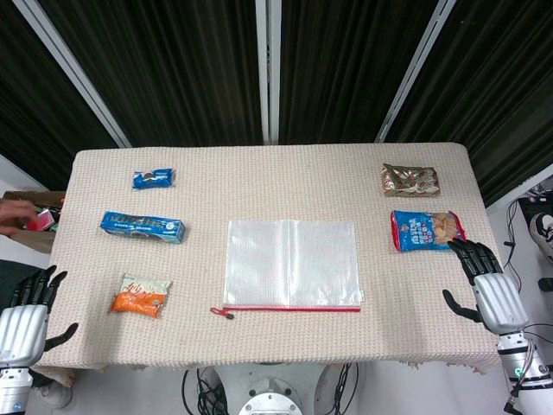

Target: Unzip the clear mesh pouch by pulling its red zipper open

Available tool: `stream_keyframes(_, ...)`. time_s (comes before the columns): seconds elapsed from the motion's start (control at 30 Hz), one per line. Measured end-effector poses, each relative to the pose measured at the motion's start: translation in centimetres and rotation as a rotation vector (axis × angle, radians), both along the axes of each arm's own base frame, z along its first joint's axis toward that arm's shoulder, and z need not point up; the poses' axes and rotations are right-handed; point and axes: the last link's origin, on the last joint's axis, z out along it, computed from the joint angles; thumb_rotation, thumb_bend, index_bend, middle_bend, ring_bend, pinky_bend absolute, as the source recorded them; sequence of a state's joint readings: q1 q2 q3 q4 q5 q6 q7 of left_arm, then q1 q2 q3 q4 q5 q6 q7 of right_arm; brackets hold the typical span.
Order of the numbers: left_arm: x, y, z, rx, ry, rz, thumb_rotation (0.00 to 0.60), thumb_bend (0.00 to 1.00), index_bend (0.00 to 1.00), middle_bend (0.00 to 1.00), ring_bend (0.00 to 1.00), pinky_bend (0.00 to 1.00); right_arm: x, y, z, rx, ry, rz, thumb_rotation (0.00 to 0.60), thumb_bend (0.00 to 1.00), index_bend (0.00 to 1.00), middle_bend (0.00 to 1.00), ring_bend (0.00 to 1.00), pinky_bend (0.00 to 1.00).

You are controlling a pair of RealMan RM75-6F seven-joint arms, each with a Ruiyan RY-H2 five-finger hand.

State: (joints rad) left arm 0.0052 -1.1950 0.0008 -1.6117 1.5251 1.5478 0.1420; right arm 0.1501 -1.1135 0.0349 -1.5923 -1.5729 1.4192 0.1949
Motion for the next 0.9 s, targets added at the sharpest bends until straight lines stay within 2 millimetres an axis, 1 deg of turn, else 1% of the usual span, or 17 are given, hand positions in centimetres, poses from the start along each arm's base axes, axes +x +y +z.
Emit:
stream_keyframes(0.3, 0.1, 0.3, -0.2, -0.004, -0.004, -0.012, 0.600, 0.15, 0.11, 0.06, 0.04, 0.11, 1.0, -0.3, -0.6, 0.033, -0.012, 0.033, 0.600, 0.28, 0.04, 0.07, 0.00, 0.00)
stream_keyframes(0.5, 0.4, 0.1, 0.0, 0.010, -0.013, -0.030, 0.600, 0.15, 0.11, 0.06, 0.04, 0.11, 2.6, -0.7, -2.2, 0.138, -0.046, 0.102, 0.600, 0.28, 0.06, 0.09, 0.00, 0.00)
stream_keyframes(0.63, 0.7, 0.0, -0.1, 0.008, -0.018, -0.048, 0.600, 0.16, 0.11, 0.06, 0.04, 0.11, 5.0, -1.5, -4.1, 0.258, -0.054, 0.181, 0.600, 0.28, 0.06, 0.10, 0.00, 0.00)
stream_keyframes(0.7, 0.9, -0.1, -0.2, 0.008, -0.020, -0.059, 0.600, 0.16, 0.11, 0.06, 0.04, 0.11, 6.1, -1.8, -5.2, 0.309, -0.060, 0.214, 0.600, 0.26, 0.06, 0.10, 0.00, 0.00)
stream_keyframes(0.8, 1.2, -0.1, -0.2, 0.012, -0.024, -0.077, 0.600, 0.15, 0.11, 0.06, 0.04, 0.11, 8.2, -2.3, -7.2, 0.391, -0.066, 0.262, 0.600, 0.19, 0.08, 0.12, 0.00, 0.00)
stream_keyframes(0.9, 1.3, -0.1, -0.3, 0.017, -0.034, -0.088, 0.600, 0.16, 0.11, 0.06, 0.04, 0.11, 10.4, -2.7, -9.7, 0.459, -0.058, 0.308, 0.600, 0.17, 0.09, 0.12, 0.00, 0.00)
